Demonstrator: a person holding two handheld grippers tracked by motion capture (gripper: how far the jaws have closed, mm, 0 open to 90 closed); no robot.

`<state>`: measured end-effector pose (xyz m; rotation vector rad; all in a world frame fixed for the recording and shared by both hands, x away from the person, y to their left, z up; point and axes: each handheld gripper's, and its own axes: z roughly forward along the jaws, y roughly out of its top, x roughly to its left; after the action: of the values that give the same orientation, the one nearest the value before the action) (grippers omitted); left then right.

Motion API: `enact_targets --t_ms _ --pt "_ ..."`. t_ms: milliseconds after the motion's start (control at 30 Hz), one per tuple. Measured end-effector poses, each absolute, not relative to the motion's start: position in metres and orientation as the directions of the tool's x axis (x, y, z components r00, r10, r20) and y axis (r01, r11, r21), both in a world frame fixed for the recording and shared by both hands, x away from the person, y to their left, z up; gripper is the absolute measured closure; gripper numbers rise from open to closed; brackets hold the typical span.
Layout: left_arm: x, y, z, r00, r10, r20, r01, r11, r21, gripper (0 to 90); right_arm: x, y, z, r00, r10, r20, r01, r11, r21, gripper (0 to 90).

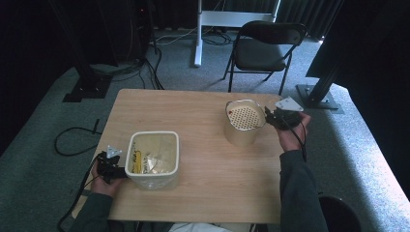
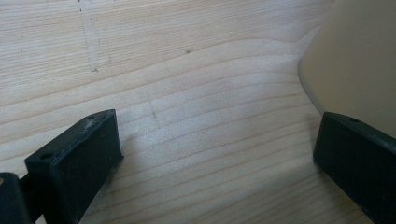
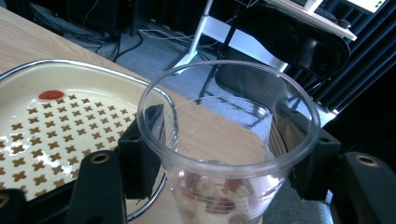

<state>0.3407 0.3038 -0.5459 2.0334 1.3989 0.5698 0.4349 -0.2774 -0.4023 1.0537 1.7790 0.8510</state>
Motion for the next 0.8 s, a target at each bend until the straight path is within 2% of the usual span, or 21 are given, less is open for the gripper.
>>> enact_targets --t_ms 333,467,800 --pt "0.341 0.304 -0.546 0.352 0.936 0.013 0.678 -0.265 0.685 1.3 0.441 -0.268 -0.396 -0.252 0.85 -0.462 0.305 0.523 0.796 36.6" --pt "0.341 0.304 -0.546 0.352 0.936 0.013 0.678 -0.265 0.685 1.3 0.444 -0.258 -0.395 -0.268 0.78 -0.565 0.298 0.625 0.722 36.8" --pt "0.341 0.304 -0.546 0.352 0.936 0.013 0.678 -0.265 0.685 1.3 0.447 -0.237 -0.396 -0.296 0.616 -0.73 0.279 0.787 0.551 36.8"
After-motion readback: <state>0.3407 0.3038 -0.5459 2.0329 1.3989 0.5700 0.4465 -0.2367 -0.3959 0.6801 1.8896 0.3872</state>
